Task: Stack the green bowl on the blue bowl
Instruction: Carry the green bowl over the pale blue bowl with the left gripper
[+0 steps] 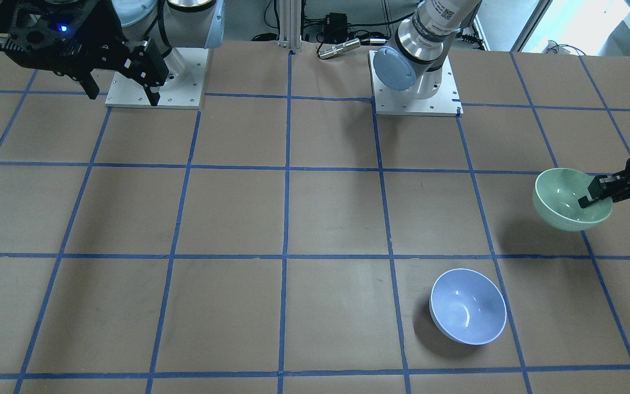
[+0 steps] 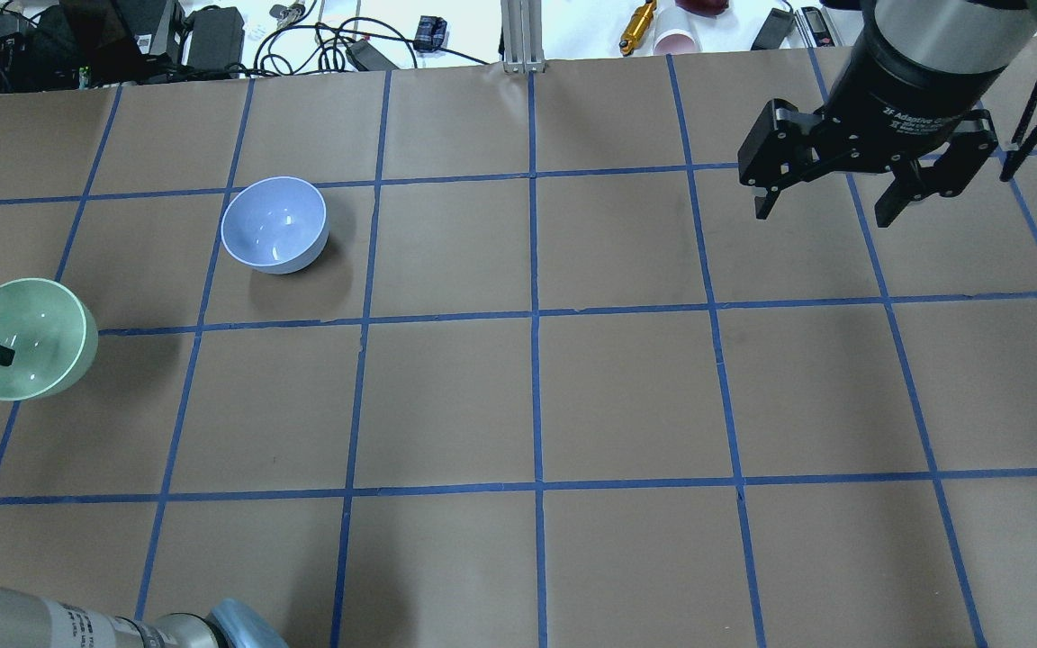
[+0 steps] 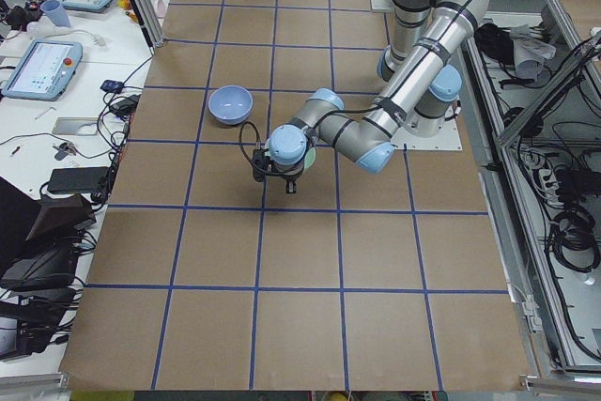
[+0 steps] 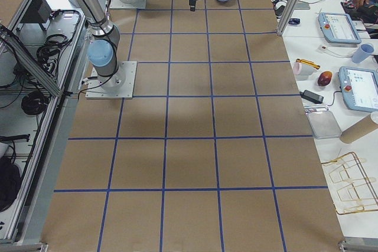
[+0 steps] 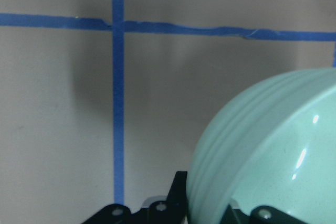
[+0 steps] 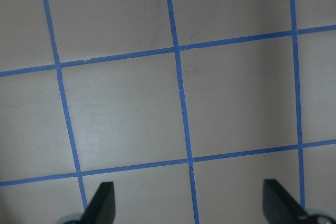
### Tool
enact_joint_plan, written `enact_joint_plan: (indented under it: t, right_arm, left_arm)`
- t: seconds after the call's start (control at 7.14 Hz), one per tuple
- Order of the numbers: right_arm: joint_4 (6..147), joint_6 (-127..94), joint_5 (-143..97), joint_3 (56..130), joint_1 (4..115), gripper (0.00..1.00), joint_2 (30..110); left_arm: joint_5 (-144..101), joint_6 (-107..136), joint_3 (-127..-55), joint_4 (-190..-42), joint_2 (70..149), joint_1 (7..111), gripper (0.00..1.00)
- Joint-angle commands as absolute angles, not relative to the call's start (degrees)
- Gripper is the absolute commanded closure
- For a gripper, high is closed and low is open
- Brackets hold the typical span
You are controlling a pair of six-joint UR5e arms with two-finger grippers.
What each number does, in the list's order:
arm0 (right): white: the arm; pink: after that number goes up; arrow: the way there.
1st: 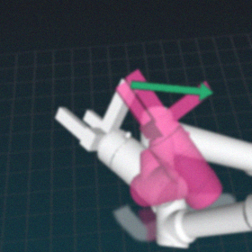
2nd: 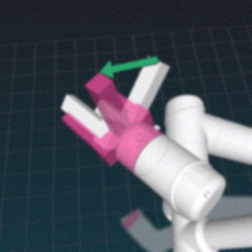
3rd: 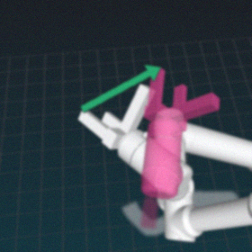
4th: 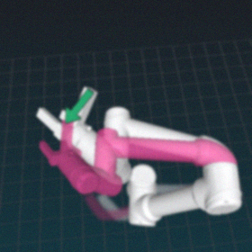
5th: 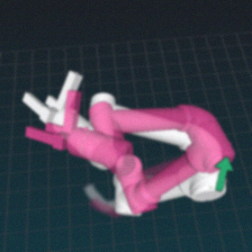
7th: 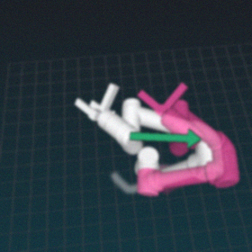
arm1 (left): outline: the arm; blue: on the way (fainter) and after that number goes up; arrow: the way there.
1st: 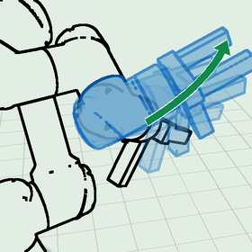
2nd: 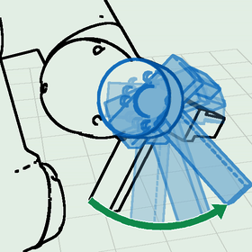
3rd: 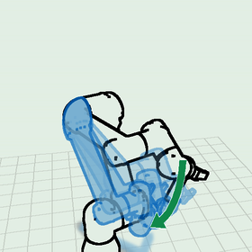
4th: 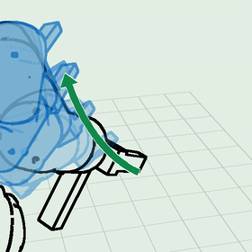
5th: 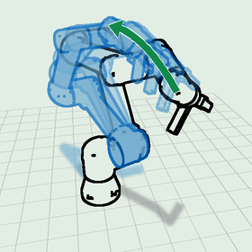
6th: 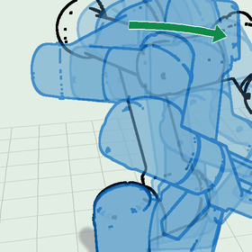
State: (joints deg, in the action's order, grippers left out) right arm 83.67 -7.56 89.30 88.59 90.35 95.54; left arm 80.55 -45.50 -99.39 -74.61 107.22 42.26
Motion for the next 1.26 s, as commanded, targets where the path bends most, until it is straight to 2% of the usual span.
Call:
enact_joint_plan:
  t: [0.0, 0.28, 0.56, 1.12]
  right_arm:
    - [83.7, -7.6, 89.3, 88.7, 90.4, 0.0, 95.5]
    - [83.7, -7.6, 89.3, 88.6, 90.4, 0.0, 95.5]
    - [83.6, -7.6, 89.3, 88.6, 90.4, 0.0, 95.5]
    - [83.6, -7.6, 89.3, 88.6, 90.4, 0.0, 95.5]
  left_arm:
    - [80.1, -37.1, -97.2, -75.6, 107.0, 49.5, 1.0]
    - [80.2, -31.6, -95.6, -75.9, 107.8, 53.0, 1.0]
    - [80.2, -26.6, -90.6, -76.7, 109.0, 58.1, 1.0]
    - [80.9, -11.9, -88.9, -76.4, 111.6, 65.4, 1.0]
